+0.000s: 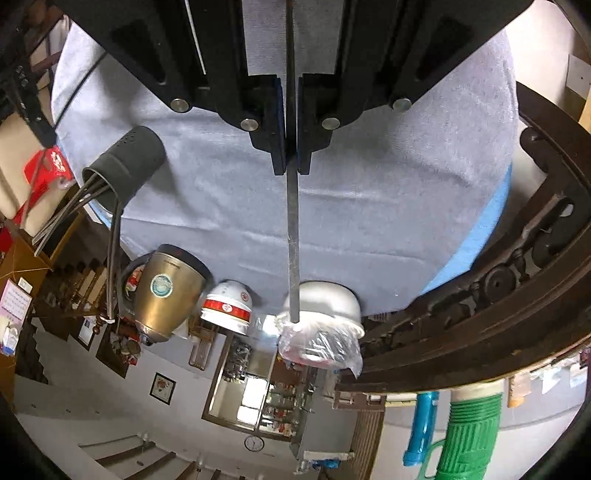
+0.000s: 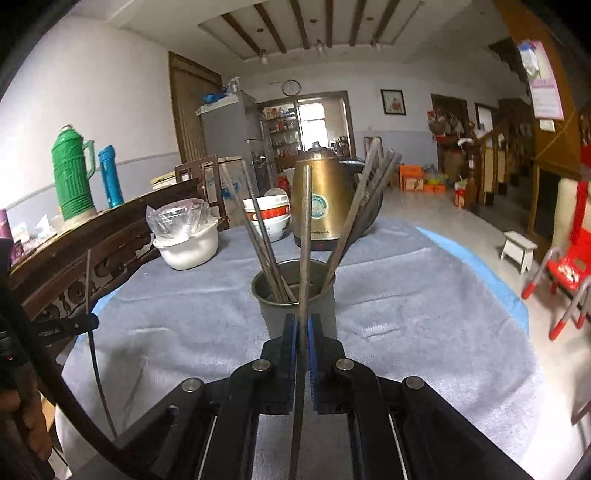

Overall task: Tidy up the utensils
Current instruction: 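Lift both held chopsticks up and carry them over the grey cup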

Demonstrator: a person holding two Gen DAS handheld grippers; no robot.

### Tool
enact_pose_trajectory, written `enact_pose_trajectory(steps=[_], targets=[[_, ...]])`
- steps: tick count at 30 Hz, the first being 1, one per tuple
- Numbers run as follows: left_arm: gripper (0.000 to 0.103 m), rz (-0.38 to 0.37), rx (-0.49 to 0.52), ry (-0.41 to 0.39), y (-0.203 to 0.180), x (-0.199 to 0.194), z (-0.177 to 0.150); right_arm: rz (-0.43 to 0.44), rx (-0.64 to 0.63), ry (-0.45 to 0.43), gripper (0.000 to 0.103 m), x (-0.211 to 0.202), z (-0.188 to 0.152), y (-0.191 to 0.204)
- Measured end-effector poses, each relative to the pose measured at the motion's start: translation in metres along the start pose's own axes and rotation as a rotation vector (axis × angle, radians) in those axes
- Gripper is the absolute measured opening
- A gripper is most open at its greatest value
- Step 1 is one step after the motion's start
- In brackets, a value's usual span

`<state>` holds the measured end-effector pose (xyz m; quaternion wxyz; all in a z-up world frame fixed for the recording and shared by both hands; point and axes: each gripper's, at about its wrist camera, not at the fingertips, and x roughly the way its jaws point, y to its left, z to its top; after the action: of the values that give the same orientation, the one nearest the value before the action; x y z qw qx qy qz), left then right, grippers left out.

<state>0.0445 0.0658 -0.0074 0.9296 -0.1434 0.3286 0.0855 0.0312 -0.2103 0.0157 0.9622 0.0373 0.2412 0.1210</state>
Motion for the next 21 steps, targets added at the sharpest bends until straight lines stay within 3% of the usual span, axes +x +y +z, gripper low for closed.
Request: enact_pose_trajectory(steps=[13, 21], targets=[[0.006, -0.018, 0.012, -0.009, 0.0, -0.02, -0.007, 0.005, -0.042, -0.015, 0.007, -0.031, -0.01, 0.0], [0.006, -0.046, 0.01, -0.033, 0.006, -0.051, -0.016, 0.007, -0.038, -0.013, 0.007, -0.042, -0.012, 0.002]])
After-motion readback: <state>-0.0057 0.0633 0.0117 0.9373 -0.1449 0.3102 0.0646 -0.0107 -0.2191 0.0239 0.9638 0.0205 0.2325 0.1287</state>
